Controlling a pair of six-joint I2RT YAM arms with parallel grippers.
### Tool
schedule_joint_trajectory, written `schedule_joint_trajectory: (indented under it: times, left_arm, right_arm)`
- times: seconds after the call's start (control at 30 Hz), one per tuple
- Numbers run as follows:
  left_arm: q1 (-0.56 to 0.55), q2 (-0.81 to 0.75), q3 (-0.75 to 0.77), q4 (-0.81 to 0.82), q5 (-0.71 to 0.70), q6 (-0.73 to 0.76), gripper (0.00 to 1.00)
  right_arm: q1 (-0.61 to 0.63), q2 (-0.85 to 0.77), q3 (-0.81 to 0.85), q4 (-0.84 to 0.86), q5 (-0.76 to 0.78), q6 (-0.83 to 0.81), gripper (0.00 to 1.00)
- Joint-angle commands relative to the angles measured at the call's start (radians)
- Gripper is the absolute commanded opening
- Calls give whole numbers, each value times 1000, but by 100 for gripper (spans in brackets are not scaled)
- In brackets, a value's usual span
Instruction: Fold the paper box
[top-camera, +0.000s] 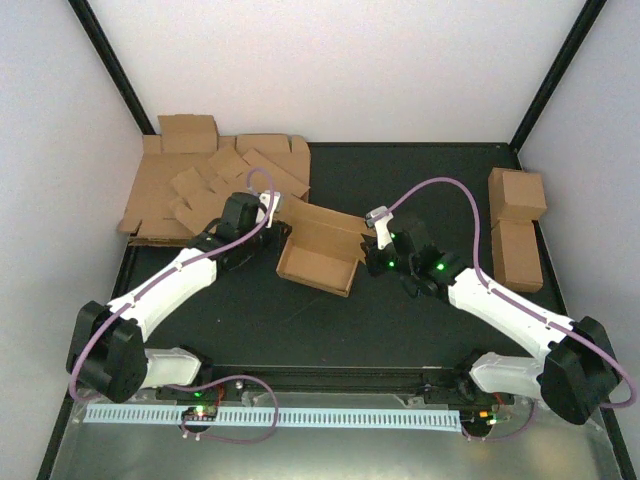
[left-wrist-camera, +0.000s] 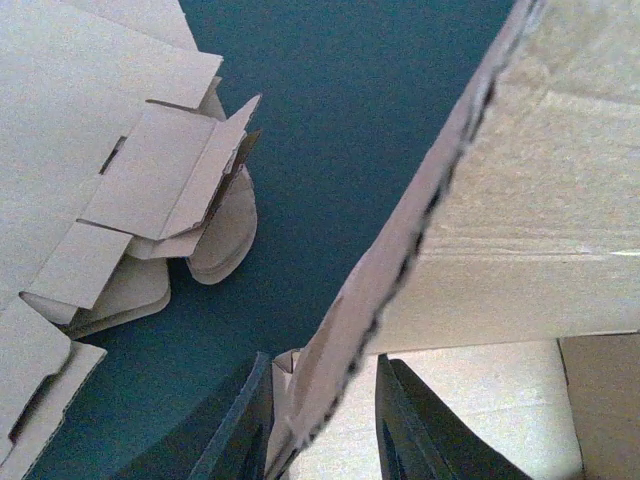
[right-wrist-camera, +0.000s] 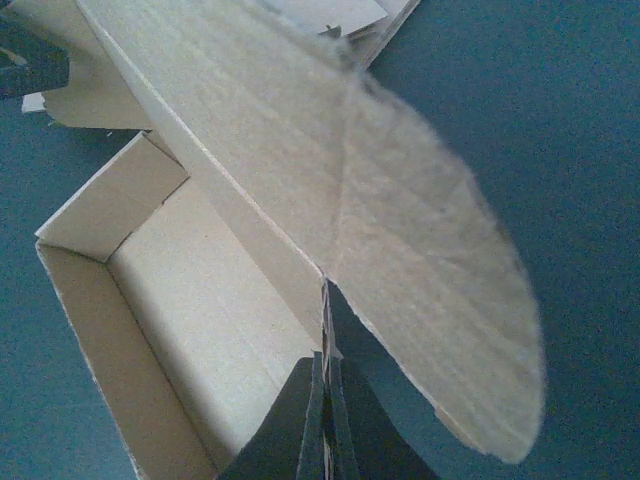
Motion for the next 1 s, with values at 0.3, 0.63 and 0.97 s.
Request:
schedule_joint_trajectory:
  times: [0.3, 0.63, 0.97]
  left_arm:
    - [-10, -9, 23, -8, 3, -9, 2]
    - [-118, -11, -109, 255, -155, -133, 1]
    - [-220, -8, -188, 427, -323, -195, 2]
  right_arm:
    - [3, 21, 11, 50, 45, 37, 2]
    - [7, 131, 1, 204, 199, 224, 3]
    - [98, 208, -72, 421, 436, 305, 2]
